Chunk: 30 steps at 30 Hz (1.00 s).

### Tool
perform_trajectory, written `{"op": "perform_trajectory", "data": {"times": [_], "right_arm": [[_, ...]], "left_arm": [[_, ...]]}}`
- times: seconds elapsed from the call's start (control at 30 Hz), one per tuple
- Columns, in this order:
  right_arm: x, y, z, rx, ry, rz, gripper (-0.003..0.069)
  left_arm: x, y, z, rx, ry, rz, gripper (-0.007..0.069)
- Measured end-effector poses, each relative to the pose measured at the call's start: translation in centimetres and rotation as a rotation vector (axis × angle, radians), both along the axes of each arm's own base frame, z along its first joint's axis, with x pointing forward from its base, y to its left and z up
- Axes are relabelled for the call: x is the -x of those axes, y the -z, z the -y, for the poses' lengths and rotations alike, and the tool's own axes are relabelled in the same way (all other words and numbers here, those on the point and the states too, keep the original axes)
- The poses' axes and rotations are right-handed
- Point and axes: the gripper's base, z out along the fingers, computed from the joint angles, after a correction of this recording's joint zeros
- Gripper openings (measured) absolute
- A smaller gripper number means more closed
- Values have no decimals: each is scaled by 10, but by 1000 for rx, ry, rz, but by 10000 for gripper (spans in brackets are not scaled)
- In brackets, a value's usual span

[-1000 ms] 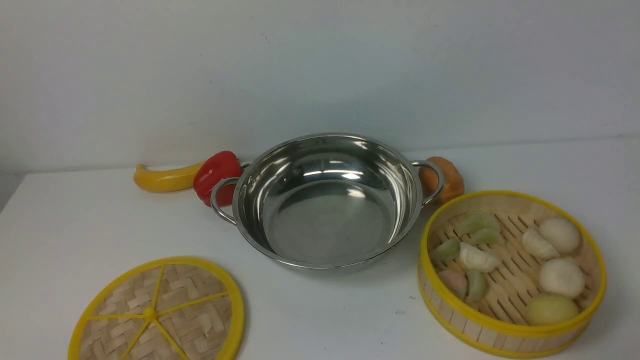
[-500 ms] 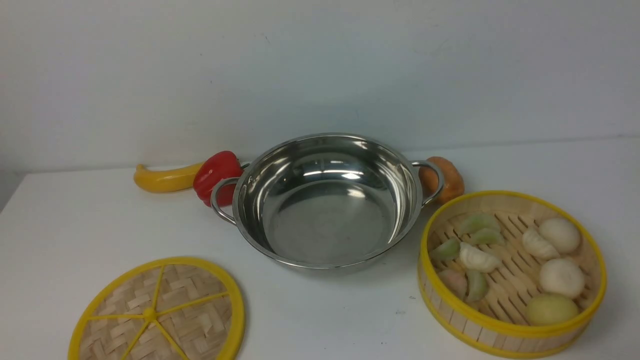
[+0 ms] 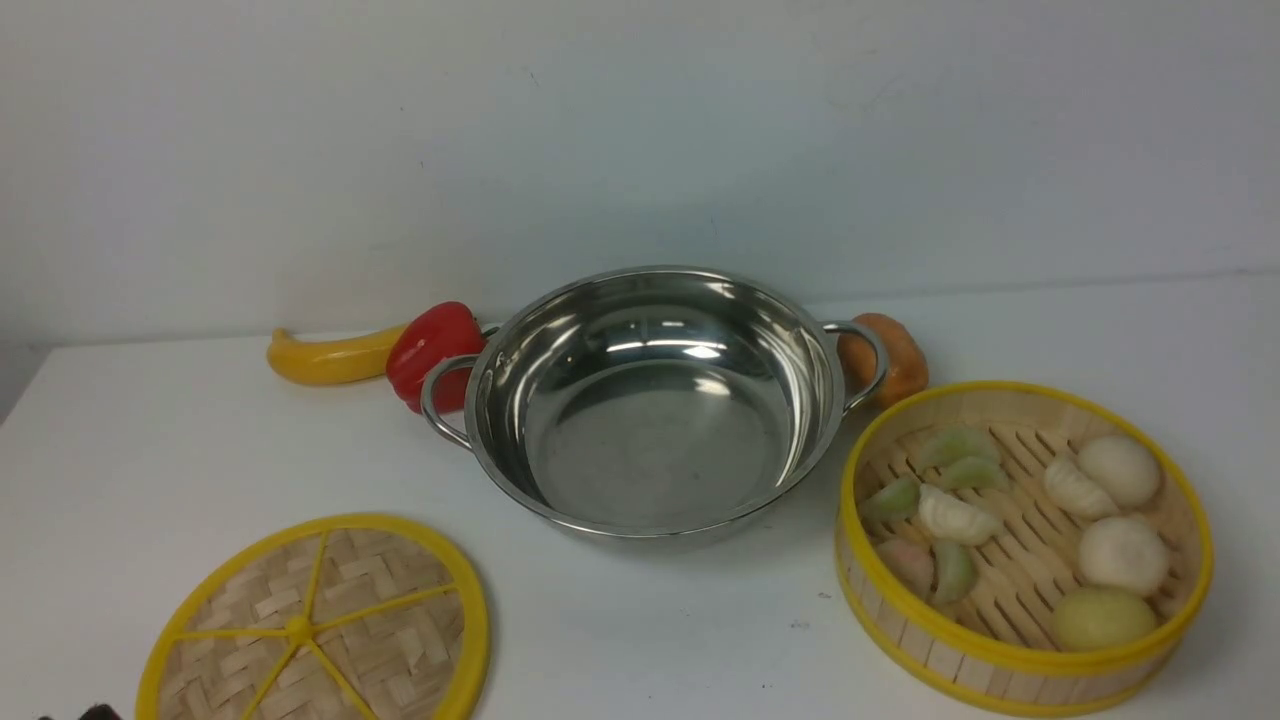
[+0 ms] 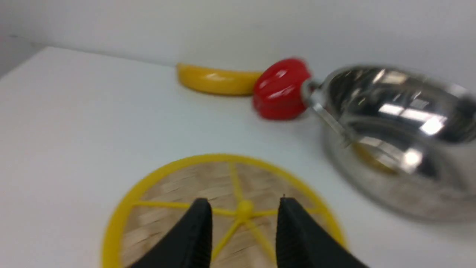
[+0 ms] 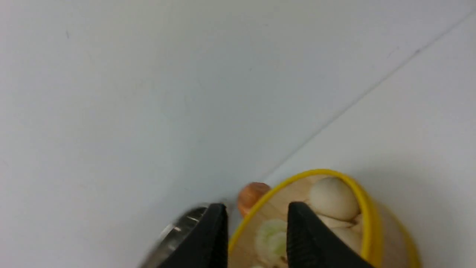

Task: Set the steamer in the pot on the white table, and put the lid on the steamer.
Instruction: 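Reach for and grasp the rim of the bamboo steamer holding the buns with the right gripper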

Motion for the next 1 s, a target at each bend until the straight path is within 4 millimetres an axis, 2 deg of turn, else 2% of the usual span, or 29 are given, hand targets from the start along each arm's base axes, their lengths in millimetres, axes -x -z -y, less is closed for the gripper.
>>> {"op": "perform_trajectory", "data": {"times": [0.1, 0.2, 0.5, 0.57, 0.63, 0.67, 0.73, 0.8, 0.87, 0.93, 1.0], "right_arm": [[0, -1, -1, -161, -4, 8, 242], [0, -3, 1, -194, 10, 32, 242], [0, -4, 1, -226, 10, 35, 242], [0, -7, 3, -255, 31, 67, 242], [2, -20, 6, -243, 53, 134, 242], [6, -39, 6, -176, 60, 200, 242], [12, -63, 6, -64, 62, 268, 242], [18, -96, 2, 141, 45, 292, 242], [12, -119, -3, 313, -11, 201, 242], [-6, -131, -8, 421, -104, 9, 242], [-26, -132, -9, 482, -178, -173, 242]], "left_arm": [[0, -10, 2, 167, 10, 97, 241], [0, -20, 1, 225, 12, 201, 241], [8, -48, -3, 265, 10, 530, 241], [10, -53, -3, 264, 14, 588, 241], [13, -60, -3, 247, 22, 630, 241], [13, -64, -2, 234, 26, 620, 241], [15, -76, -1, 194, 32, 577, 241], [12, -84, 1, 116, 25, 434, 241], [8, -95, 0, 39, 9, 247, 241], [0, -105, -1, -15, -13, 17, 241], [-8, -115, -2, -43, -28, -148, 241]]}}
